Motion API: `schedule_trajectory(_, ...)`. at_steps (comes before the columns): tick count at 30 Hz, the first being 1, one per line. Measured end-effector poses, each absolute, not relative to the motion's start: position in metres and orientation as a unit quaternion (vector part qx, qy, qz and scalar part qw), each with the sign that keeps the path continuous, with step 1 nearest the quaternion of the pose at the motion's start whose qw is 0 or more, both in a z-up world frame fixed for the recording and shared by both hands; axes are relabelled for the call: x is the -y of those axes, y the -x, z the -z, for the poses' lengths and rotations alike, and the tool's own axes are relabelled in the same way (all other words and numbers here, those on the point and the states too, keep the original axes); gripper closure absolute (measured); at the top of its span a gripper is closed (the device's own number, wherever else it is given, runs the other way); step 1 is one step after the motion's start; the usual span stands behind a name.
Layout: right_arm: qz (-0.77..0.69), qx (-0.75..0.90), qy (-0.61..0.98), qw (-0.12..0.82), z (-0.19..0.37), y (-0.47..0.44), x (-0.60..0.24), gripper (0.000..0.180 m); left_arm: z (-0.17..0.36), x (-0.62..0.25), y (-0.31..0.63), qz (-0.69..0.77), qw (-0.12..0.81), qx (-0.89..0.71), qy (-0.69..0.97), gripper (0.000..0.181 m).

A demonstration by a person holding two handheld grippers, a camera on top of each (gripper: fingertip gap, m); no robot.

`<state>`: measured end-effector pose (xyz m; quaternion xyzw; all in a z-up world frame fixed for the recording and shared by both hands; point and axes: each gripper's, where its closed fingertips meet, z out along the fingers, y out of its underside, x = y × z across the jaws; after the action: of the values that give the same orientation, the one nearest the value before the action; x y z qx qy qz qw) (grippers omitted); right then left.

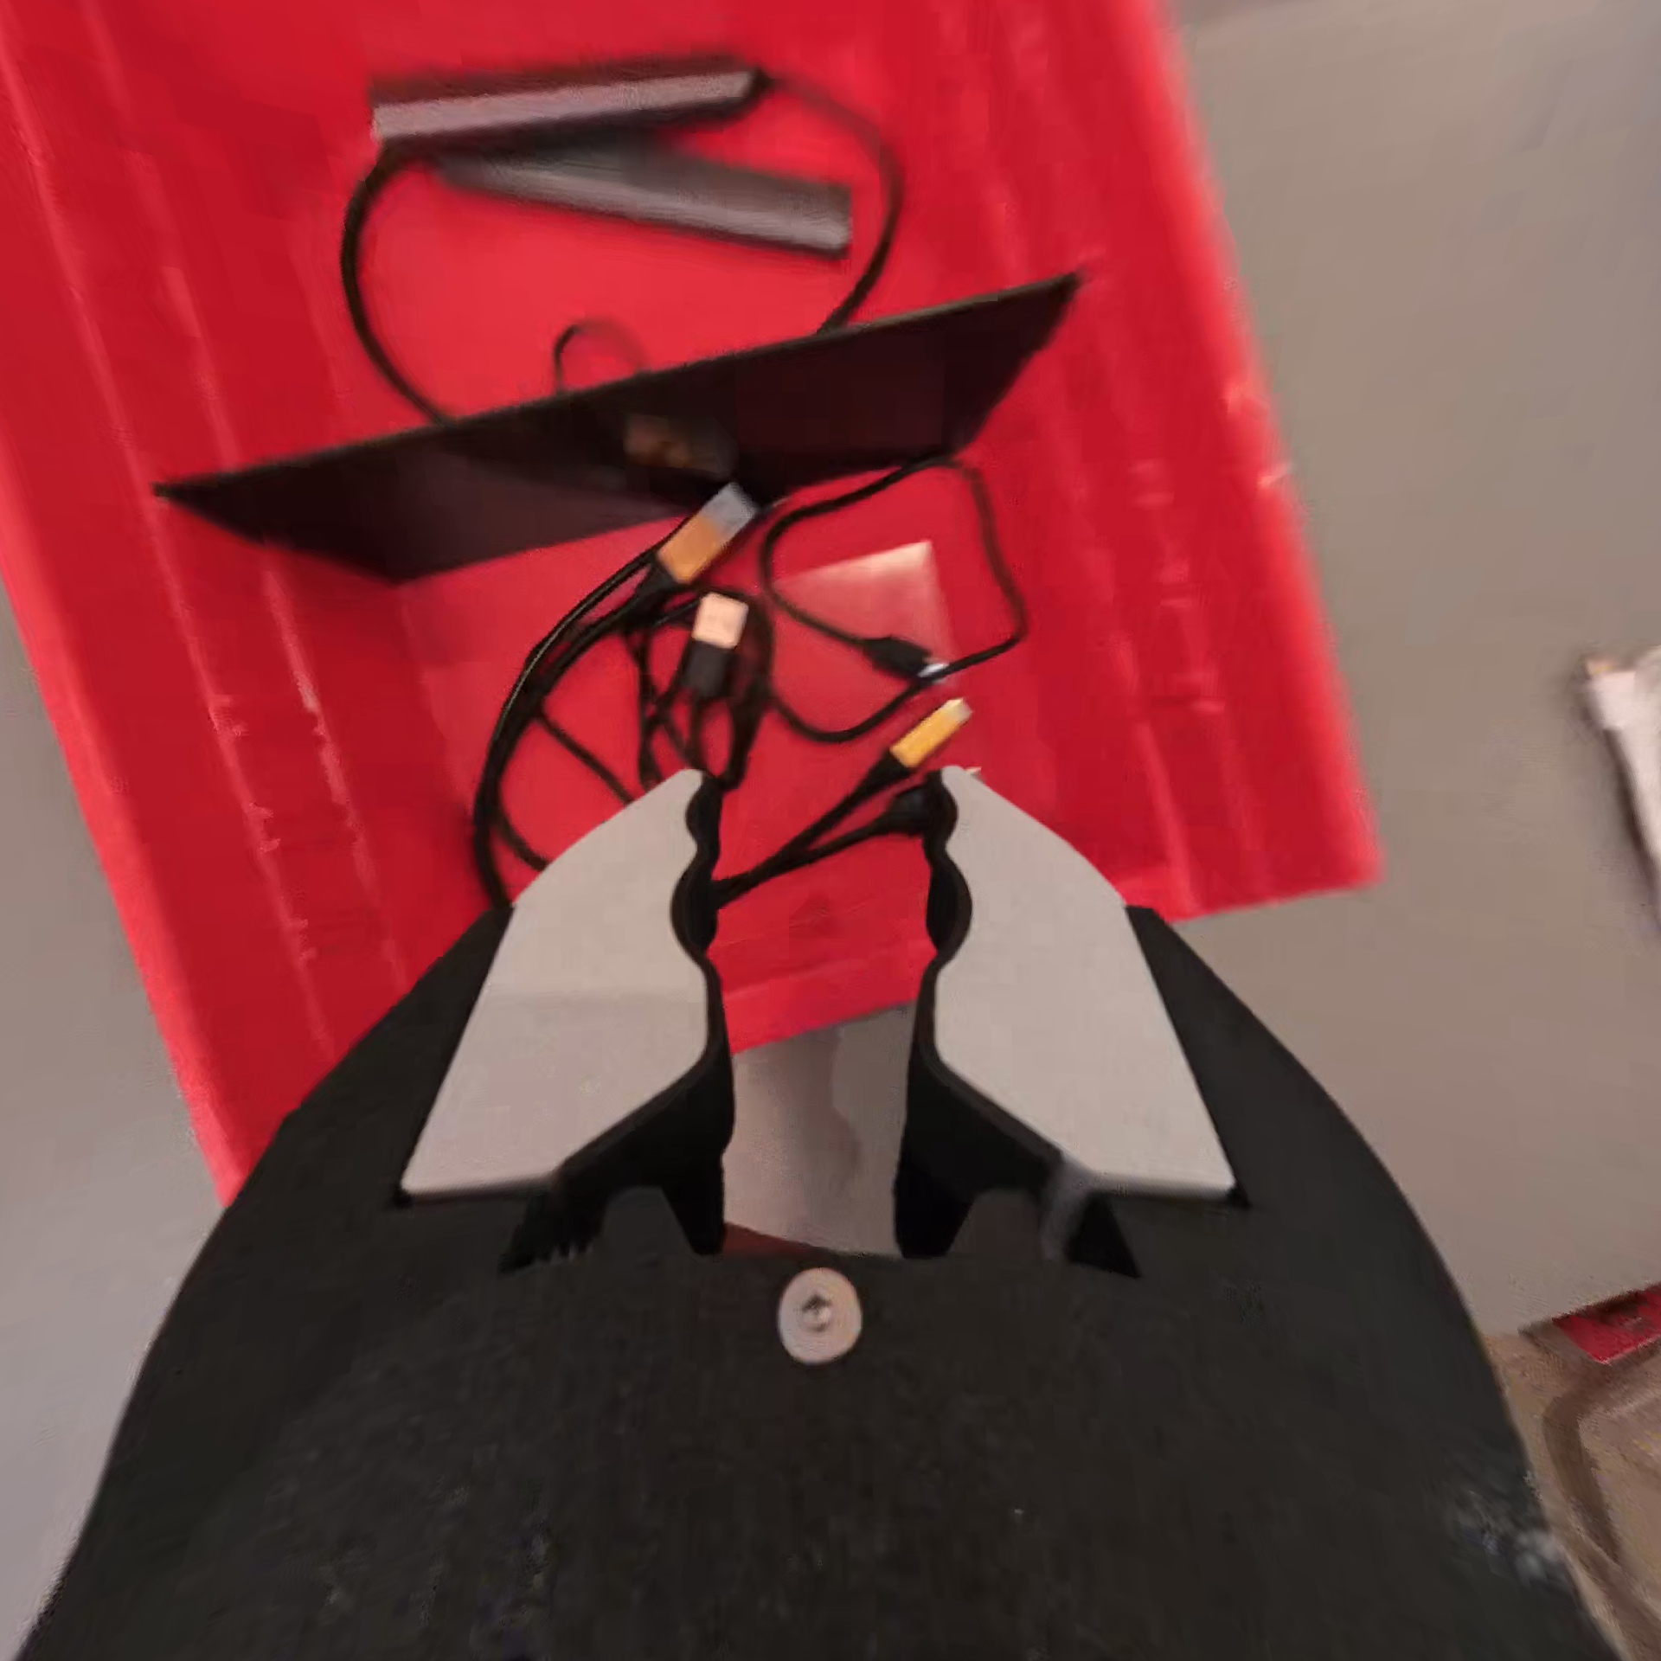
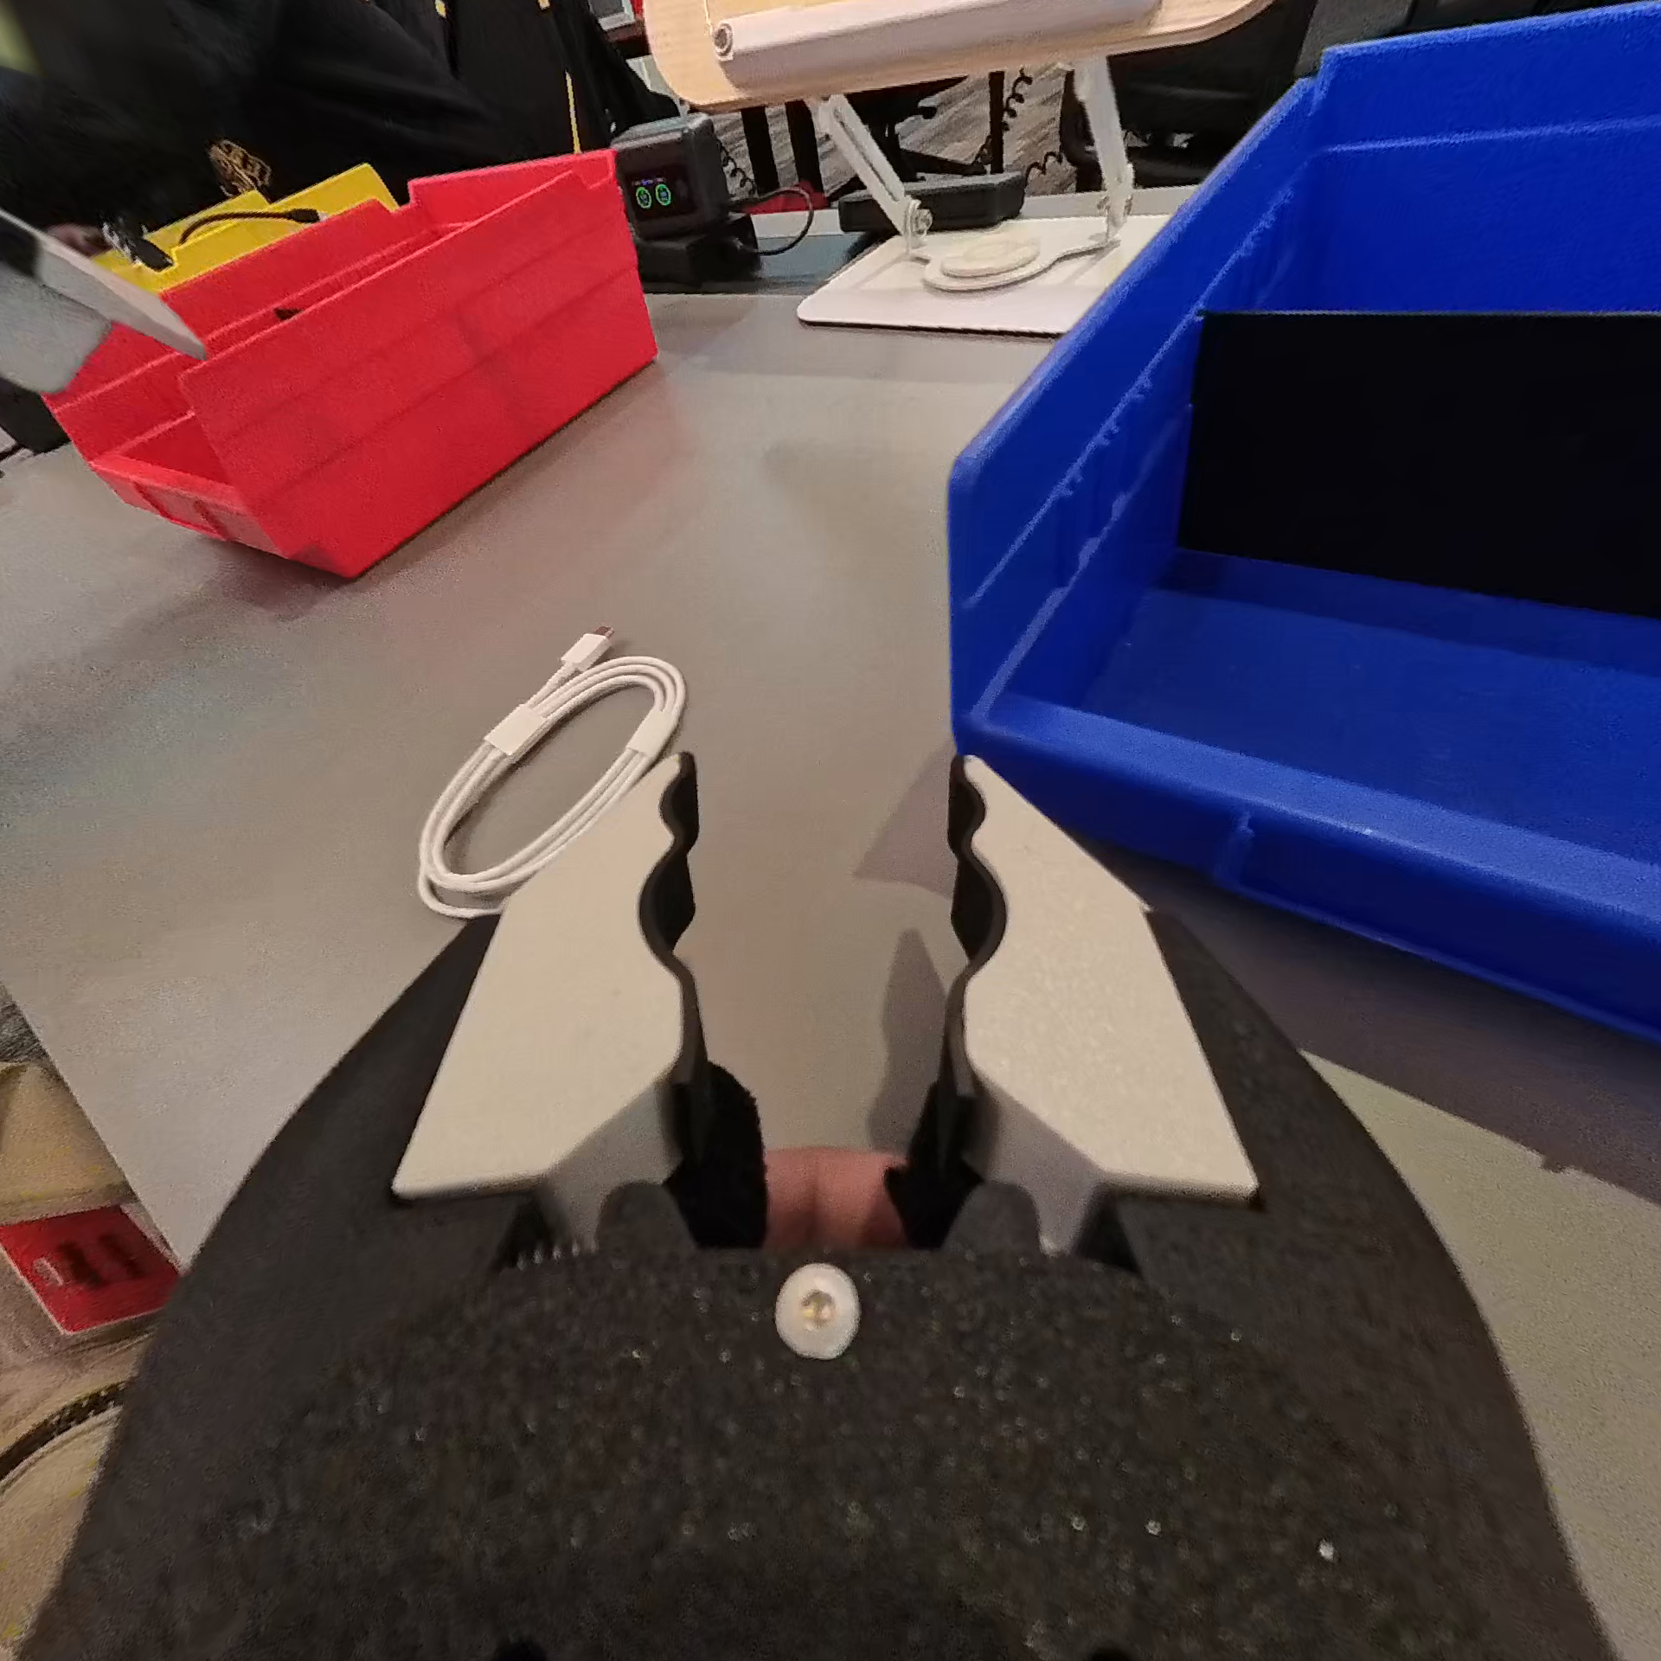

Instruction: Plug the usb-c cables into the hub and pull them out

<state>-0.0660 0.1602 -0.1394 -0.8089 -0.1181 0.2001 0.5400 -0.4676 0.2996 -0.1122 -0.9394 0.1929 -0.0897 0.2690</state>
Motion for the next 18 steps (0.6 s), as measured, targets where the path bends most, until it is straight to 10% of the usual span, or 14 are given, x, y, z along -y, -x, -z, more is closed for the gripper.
schedule_trajectory(8, -0.195, 0.116, 0.811, 0.54, 0.14, 0.064, -0.16, 0.124, 0.185, -0.328, 0.496, 0.093, 0.152, -0.114, 0.977, 0.153)
schedule_trajectory(10, -0.197, 0.111, 0.811, 0.54, 0.14, 0.061, -0.16, 0.124, 0.185, -0.328, 0.497, 0.072, 0.154, -0.139, 0.976, 0.178)
schedule_trajectory(18, -0.198, 0.11, 0.812, 0.539, 0.14, 0.06, -0.159, 0.124, 0.14, -0.289, 0.474, 0.087, 0.189, -0.25, 0.946, 0.179)
